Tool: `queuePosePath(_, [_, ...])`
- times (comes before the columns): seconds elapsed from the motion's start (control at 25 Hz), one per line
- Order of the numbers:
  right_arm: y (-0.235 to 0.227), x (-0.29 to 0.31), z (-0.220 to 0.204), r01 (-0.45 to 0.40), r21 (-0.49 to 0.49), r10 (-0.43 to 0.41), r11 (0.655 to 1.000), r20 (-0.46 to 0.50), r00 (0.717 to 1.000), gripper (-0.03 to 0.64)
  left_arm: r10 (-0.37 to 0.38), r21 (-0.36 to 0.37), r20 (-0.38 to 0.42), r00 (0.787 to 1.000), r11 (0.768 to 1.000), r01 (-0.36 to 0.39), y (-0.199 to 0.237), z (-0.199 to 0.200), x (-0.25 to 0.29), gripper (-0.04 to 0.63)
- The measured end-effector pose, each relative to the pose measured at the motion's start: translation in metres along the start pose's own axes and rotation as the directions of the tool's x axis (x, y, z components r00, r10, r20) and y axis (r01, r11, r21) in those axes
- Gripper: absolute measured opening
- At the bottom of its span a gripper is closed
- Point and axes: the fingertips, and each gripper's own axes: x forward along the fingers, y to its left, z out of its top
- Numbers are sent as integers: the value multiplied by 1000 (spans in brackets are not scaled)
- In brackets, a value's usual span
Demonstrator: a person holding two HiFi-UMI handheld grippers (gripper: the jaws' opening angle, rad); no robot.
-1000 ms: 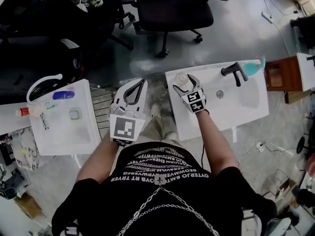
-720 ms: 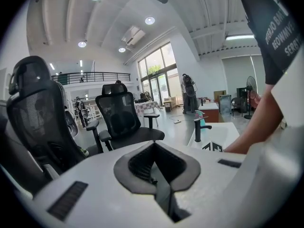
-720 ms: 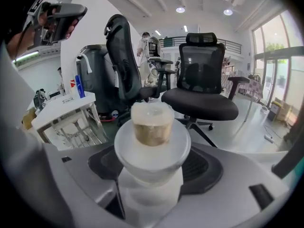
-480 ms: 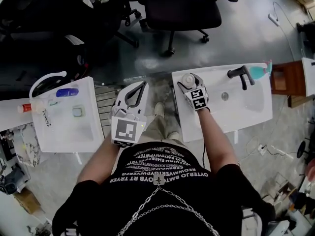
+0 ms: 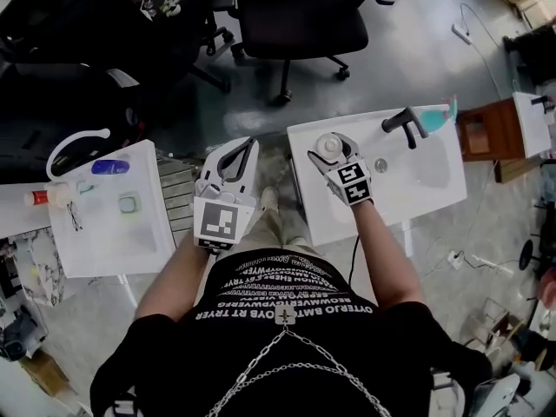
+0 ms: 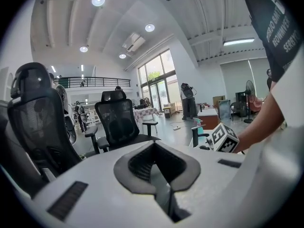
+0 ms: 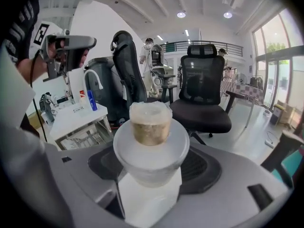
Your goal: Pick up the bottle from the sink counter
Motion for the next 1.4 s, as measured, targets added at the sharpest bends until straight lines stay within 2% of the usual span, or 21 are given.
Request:
queuePosePath(0.32, [28,-84,56,-96,-36,97,995,14,995,330,7,1,44,999,1000,-7,-24,19,-19,5])
queuePosePath(0.72, [53,-189,122,-123,-130,128,984,32,991,330,-7,6,81,997,1000,6,-68,39,-51,5])
queuePosePath(1.0, [75,-250,130,-150,-182,152,972,-6,988,331,0,6,87,996,1000,0,-87,55,-74,5])
queuePosePath(1.4, [88,-279,127,-115,-145,124,983,53,991,331,-21,63,107,994,998,14,-109,78,-95,5])
